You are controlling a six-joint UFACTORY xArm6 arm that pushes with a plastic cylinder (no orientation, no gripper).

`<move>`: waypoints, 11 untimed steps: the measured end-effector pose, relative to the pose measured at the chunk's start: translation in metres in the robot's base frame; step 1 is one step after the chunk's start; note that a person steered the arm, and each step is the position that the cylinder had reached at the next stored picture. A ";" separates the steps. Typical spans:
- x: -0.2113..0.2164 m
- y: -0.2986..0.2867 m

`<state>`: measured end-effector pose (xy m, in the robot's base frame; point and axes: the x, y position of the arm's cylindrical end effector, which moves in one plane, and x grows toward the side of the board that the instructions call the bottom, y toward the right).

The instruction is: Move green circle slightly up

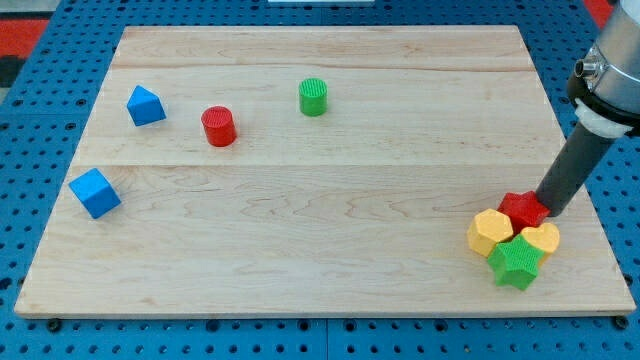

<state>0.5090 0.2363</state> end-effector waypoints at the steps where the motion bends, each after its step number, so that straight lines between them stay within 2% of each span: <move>1: -0.014 0.014; 2: -0.057 0.016; 4: -0.073 0.006; 5: -0.099 -0.014; 6: -0.152 -0.067; 7: -0.172 -0.112; 8: -0.158 -0.154; 9: -0.120 -0.159; 10: -0.102 -0.176; 11: -0.107 -0.211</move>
<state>0.4021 0.0258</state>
